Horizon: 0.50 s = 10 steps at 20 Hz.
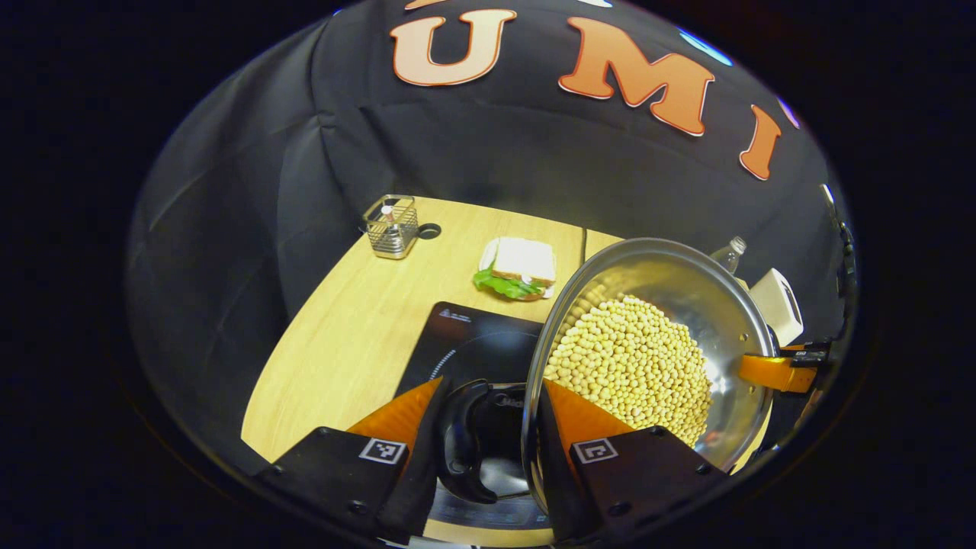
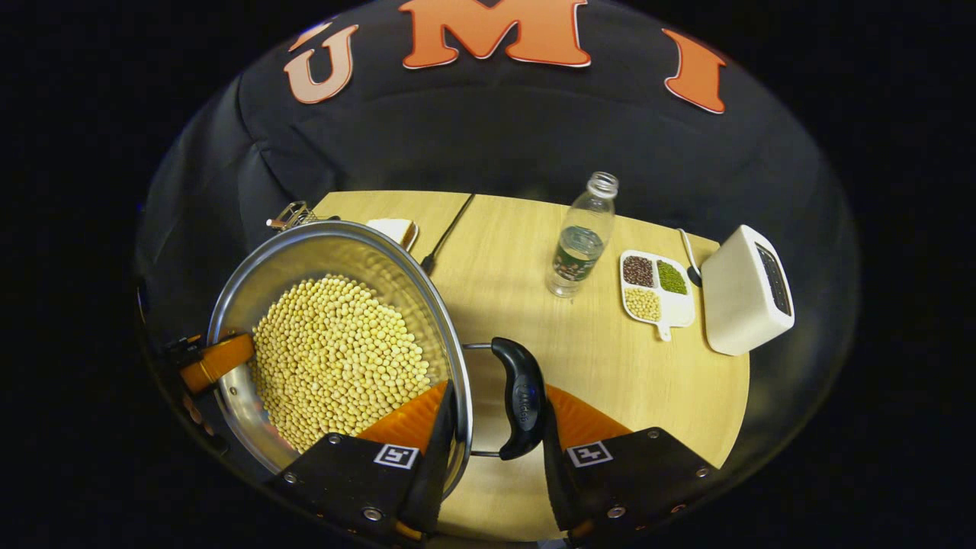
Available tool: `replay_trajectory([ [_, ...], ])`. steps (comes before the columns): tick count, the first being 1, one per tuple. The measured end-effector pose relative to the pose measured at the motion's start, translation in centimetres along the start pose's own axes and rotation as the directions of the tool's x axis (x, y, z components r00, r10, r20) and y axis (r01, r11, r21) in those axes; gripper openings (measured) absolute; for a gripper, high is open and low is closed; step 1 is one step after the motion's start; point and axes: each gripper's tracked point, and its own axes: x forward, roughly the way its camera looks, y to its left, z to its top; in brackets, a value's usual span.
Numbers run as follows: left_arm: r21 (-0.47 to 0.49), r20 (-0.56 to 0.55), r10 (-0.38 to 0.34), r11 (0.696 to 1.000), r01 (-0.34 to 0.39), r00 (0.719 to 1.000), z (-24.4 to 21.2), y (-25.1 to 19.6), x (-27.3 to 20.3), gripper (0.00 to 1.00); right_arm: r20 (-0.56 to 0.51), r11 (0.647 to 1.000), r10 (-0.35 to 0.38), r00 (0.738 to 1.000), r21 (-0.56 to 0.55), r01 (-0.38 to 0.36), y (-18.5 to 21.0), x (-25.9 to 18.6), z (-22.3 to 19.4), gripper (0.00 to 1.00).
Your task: First push the handle of the pot to place it horizontally, then grasp the pot with both hands and set it on the induction cooktop.
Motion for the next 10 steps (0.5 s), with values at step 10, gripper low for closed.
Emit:
replay_trajectory([
  [10, 0.079, -0.018, -0.024, 0.997, 0.025, 1.000, 0.2, -2.3, 2.9, 0.65, -0.052, 0.999, -0.020, 0.998, 0.041, 0.022, 6.3, 1.9, 0.1, 0.57],
])
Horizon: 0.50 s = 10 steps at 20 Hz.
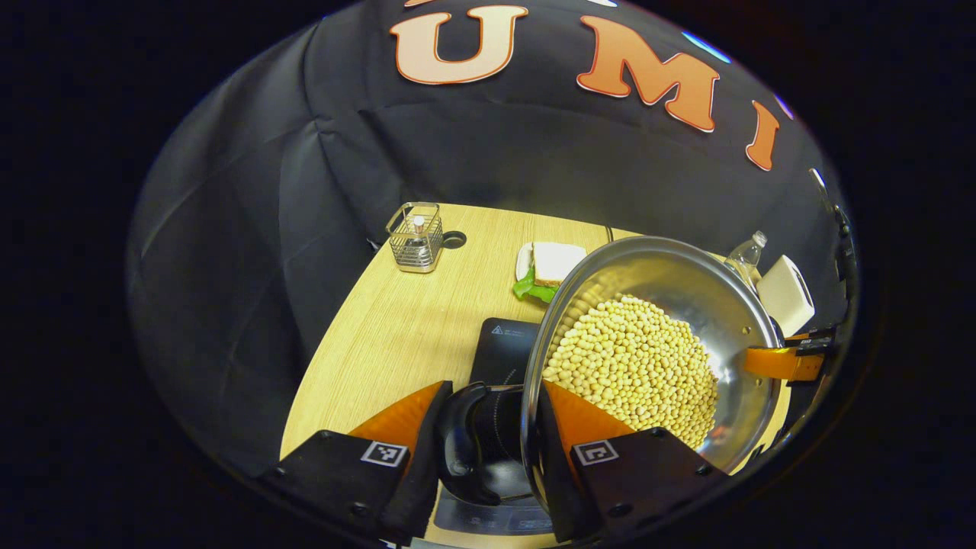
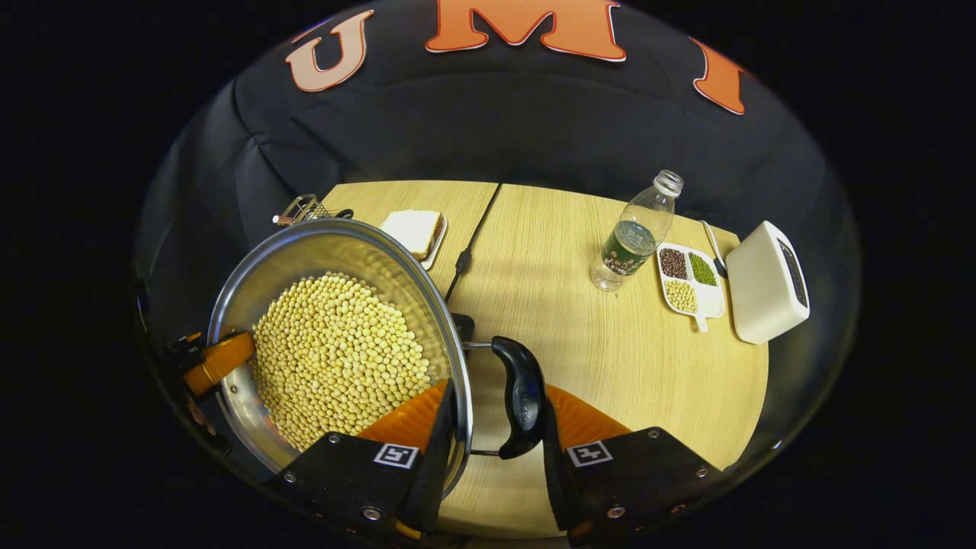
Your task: First push the handle of the pot to place it horizontally, then grasp the pot with both hands and set it on the induction cooktop.
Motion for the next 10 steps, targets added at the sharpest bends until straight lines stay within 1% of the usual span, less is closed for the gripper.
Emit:
replay_trajectory([
  [1, 0.005, -0.007, -0.007, 1.000, 0.007, 1.000, 0.1, -0.2, 0.4, 0.65, -0.006, 1.000, -0.006, 1.000, 0.008, 0.006, 0.4, 0.2, -0.1, 0.57],
  [2, 0.006, -0.016, -0.015, 1.000, 0.015, 1.000, 0.3, -0.3, 0.8, 0.63, -0.012, 1.000, -0.010, 1.000, 0.017, 0.010, 0.7, 0.4, -0.3, 0.57],
  [3, 0.006, -0.025, -0.022, 1.000, 0.023, 0.999, 0.3, -0.4, 1.3, 0.65, -0.018, 1.000, -0.013, 1.000, 0.025, 0.013, 1.1, 0.6, -0.3, 0.57],
  [4, 0.007, -0.032, -0.029, 1.000, 0.029, 0.999, 0.6, -0.3, 1.6, 0.63, -0.022, 0.999, -0.017, 1.000, 0.031, 0.018, 1.4, 0.9, -0.5, 0.57],
  [5, 0.011, -0.039, -0.035, 0.999, 0.035, 0.999, 0.6, -0.2, 1.8, 0.65, -0.027, 0.999, -0.022, 0.999, 0.032, 0.023, 1.6, 1.1, -0.7, 0.57],
  [9, 0.015, -0.062, -0.062, 0.998, 0.063, 0.996, 0.6, 0.0, 2.5, 0.64, -0.047, 0.998, -0.043, 0.998, 0.049, 0.045, 2.1, 2.1, -1.1, 0.57],
  [10, 0.019, -0.066, -0.068, 0.997, 0.069, 0.996, 0.7, 0.0, 2.8, 0.65, -0.050, 0.997, -0.049, 0.998, 0.054, 0.052, 2.2, 2.3, -1.2, 0.57],
])
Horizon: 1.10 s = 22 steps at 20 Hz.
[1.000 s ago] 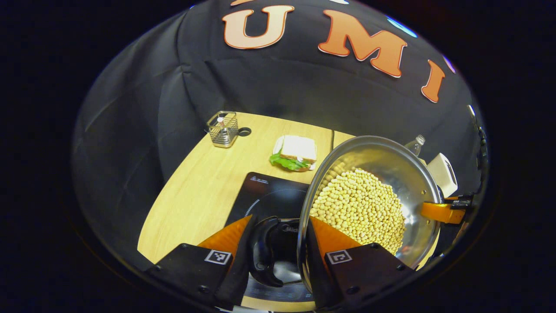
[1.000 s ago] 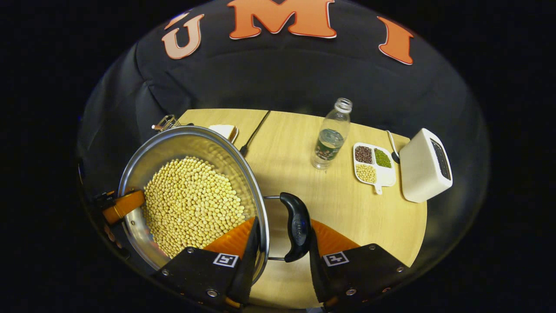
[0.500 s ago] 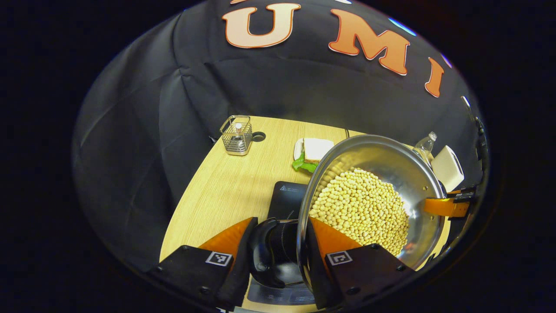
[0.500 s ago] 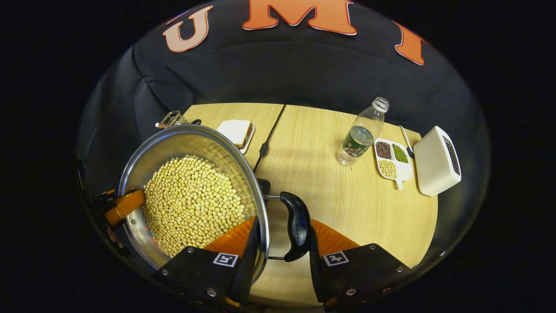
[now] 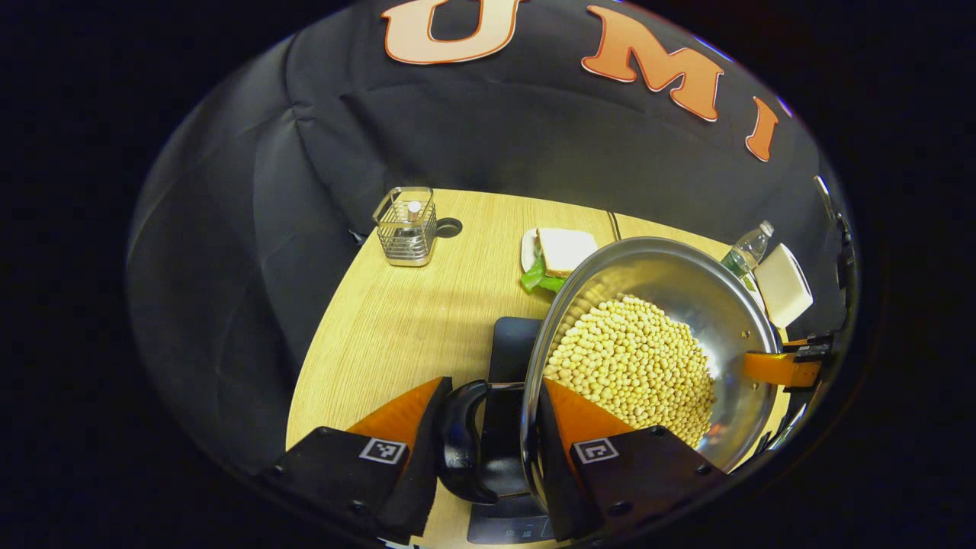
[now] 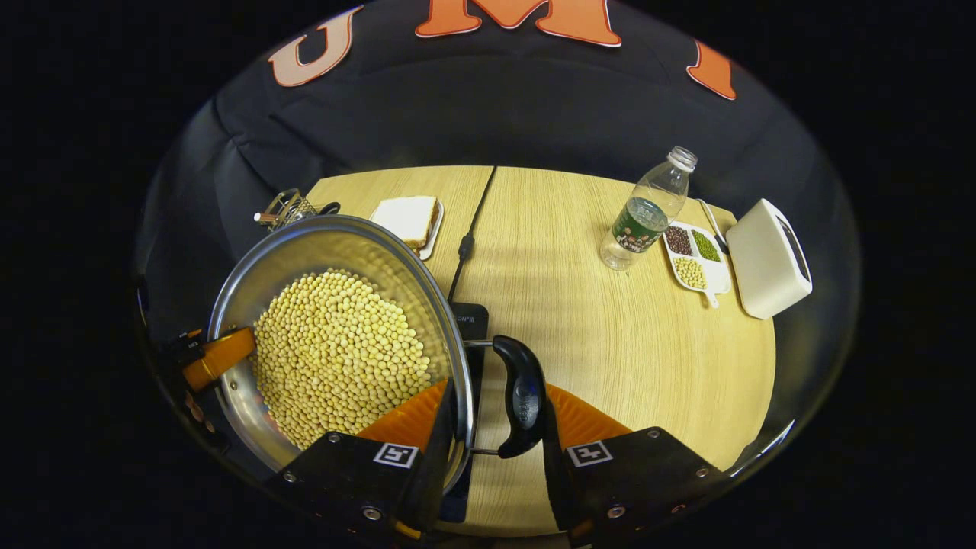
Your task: First push the handle of the pot to place it horizontally, then grasp the pot with both hands and set it on the induction cooktop.
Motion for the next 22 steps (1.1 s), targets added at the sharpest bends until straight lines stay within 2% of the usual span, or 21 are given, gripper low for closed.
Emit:
replay_trajectory([
  [3, 0.006, -0.011, -0.022, 1.000, 0.022, 1.000, -0.3, -0.2, 0.8, 0.64, -0.014, 1.000, -0.015, 1.000, 0.008, 0.015, 0.2, 0.2, -0.6, 0.57],
  [4, 0.005, -0.016, -0.028, 1.000, 0.028, 0.999, -0.2, -0.2, 1.1, 0.65, -0.021, 1.000, -0.019, 1.000, 0.012, 0.019, 0.2, 0.3, -0.8, 0.53],
  [5, 0.008, -0.027, -0.028, 1.000, 0.028, 0.999, -0.4, -0.4, 1.4, 0.67, -0.026, 1.000, -0.019, 0.999, 0.016, 0.019, 0.4, 0.6, -0.8, 0.57],
  [10, 0.007, -0.061, -0.022, 1.000, 0.022, 0.998, -0.8, -1.0, 2.4, 0.66, -0.061, 1.000, -0.013, 0.998, 0.027, 0.014, 0.5, 3.3, -2.1, 0.57],
  [15, 0.023, -0.058, 0.035, 0.999, -0.033, 0.998, -0.8, -1.2, 2.4, 0.73, -0.047, 1.000, 0.018, 0.999, 0.008, -0.017, 1.1, 4.2, -2.4, 0.59],
  [17, 0.026, -0.036, 0.065, 0.998, -0.065, 0.997, -0.2, -1.3, 1.9, 0.78, -0.044, 0.997, 0.071, 0.997, -0.013, -0.071, 1.6, 3.4, -2.5, 0.60],
  [19, 0.064, 0.036, 0.100, 0.993, -0.102, 0.994, 1.7, -1.6, 0.3, 0.82, 0.000, 0.992, 0.129, 0.992, 0.000, -0.129, 1.8, 2.4, -2.0, 0.78],
  [21, 0.099, 0.107, 0.147, 0.982, -0.158, 0.983, 3.4, -2.1, -2.0, 0.87, 0.079, 0.984, 0.178, 0.981, 0.004, -0.179, 1.1, 0.5, -0.5, 0.84],
  [22, 0.101, 0.148, 0.166, 0.978, -0.181, 0.975, 4.4, -2.3, -3.2, 0.97, 0.130, 0.980, 0.197, 0.972, 0.007, -0.199, 0.4, -0.7, 0.5, 0.86],
])
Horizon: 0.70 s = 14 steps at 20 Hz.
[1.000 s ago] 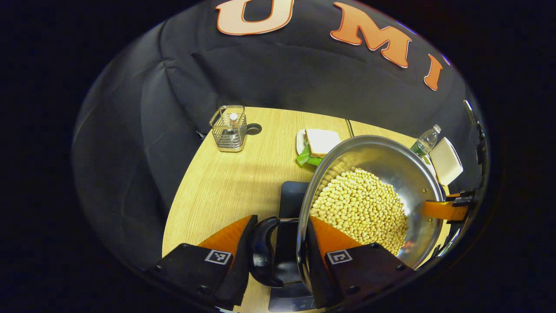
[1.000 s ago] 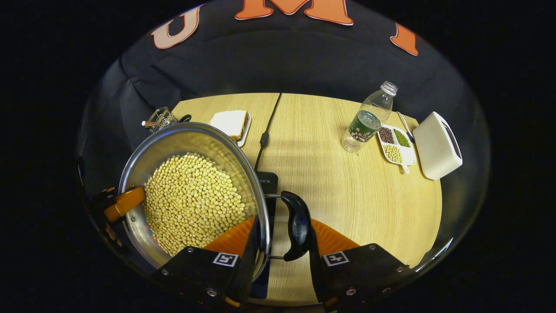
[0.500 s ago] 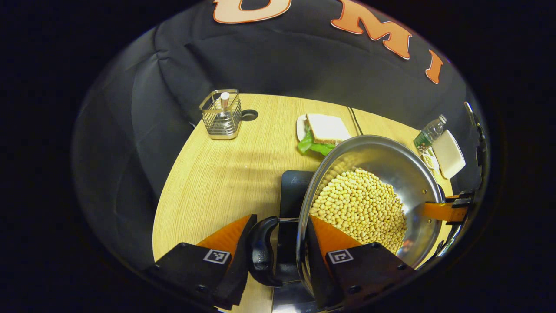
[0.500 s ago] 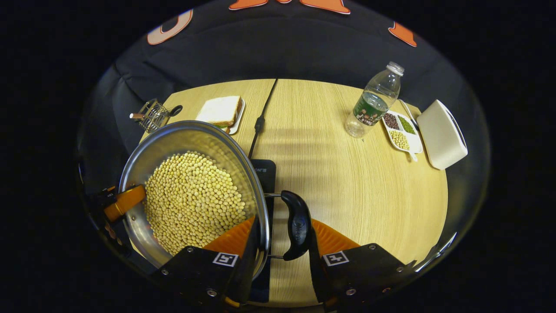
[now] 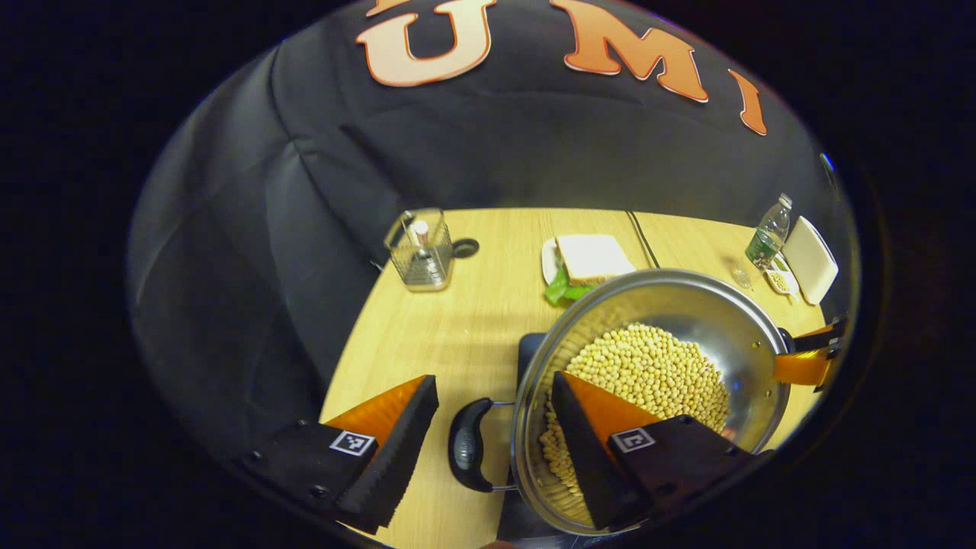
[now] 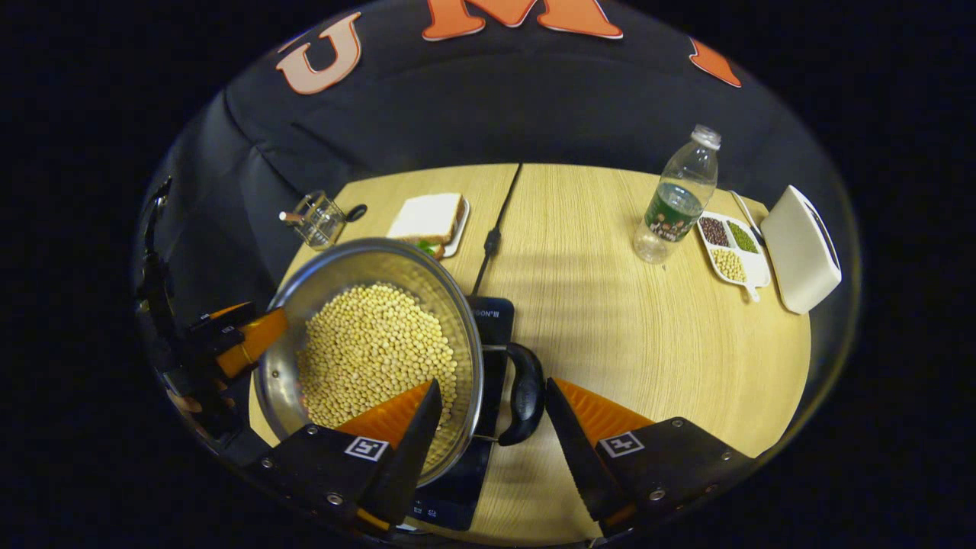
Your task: First push the handle of the pot to place it horizontally, then grasp the pot with both hands and set it on the induction cooktop.
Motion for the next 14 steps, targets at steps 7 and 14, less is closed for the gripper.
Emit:
replay_trajectory([
  [7, -0.018, 0.258, 0.068, 0.998, -0.065, 0.964, 7.2, -2.8, -9.5, 0.98, 0.297, 1.000, 0.006, 0.955, -0.031, 0.003, -9.2, -11.8, 5.2, 0.92],
  [14, -0.089, 0.479, 0.041, 0.996, 0.002, 0.877, 14.3, -9.6, -20.6, 0.98, 0.578, 0.984, -0.072, 0.813, -0.091, 0.152, -20.5, -26.4, 8.7, 0.94],
])
